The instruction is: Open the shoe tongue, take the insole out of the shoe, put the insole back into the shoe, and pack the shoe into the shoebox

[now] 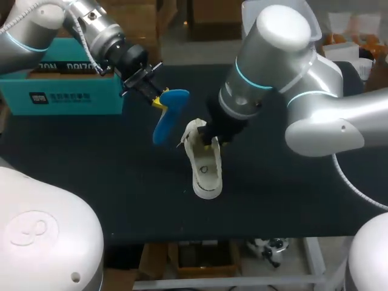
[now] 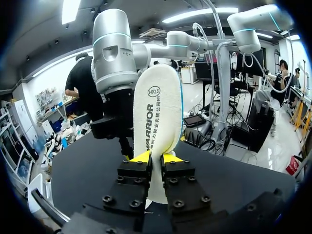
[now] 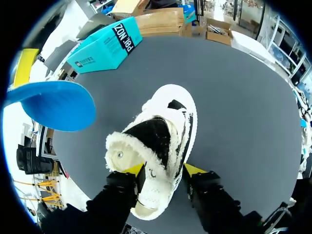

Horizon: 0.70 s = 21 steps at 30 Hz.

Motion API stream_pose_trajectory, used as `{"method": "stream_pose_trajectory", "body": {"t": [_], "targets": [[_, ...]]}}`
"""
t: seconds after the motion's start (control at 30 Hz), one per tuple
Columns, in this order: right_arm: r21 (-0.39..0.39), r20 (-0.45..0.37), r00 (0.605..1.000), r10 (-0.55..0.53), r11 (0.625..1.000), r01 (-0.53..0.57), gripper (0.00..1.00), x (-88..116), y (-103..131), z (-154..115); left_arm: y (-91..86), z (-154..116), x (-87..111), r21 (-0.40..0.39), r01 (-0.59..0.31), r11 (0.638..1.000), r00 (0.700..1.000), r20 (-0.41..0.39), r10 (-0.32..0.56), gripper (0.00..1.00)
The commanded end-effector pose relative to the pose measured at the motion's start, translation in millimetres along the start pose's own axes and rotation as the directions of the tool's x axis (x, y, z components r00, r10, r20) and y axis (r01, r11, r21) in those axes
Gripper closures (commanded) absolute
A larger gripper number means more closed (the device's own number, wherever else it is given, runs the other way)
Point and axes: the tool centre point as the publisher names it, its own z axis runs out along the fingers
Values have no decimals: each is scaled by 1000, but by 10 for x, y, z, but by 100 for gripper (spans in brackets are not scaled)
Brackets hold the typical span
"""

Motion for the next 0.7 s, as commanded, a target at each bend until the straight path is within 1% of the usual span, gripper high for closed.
{"method": "stream_pose_trajectory", "body": {"t": [0.03, 0.13, 0.3, 0.4, 0.43, 0.47, 0.63, 0.7], "targets": [[-49, 3, 1000, 0, 999, 0, 0, -42, -139, -166, -80, -3, 112, -1, -2, 1000, 1000, 17, 2, 100], [-51, 5, 1000, -3, 999, 3, 0, -65, -203, -259, -134, 5, 187, 14, -4, 1000, 1000, 22, 4, 100], [-82, -12, 1000, -7, 997, 6, 0, -111, -310, -409, -215, 55, 285, 81, 1, 997, 1000, 4, -1, 100], [-117, -44, 999, -23, 993, 18, 0, -149, -353, -504, -261, 90, 325, 135, -5, 991, 1000, -11, 6, 100], [-151, -63, 997, -40, 988, 30, 0, -171, -367, -540, -282, 113, 343, 158, -6, 987, 1000, -15, 8, 100], [-165, -75, 996, -54, 985, 41, 0, -185, -375, -563, -295, 130, 352, 171, -3, 985, 1000, -19, 6, 100], [-165, -75, 996, -54, 985, 41, 0, -185, -375, -563, -358, 213, 352, 237, 4, 971, 999, -45, 7, 100], [-165, -75, 996, -54, 985, 41, 0, -185, -375, -563, -363, 232, 312, 300, -8, 954, 995, -88, 37, 100]]}}
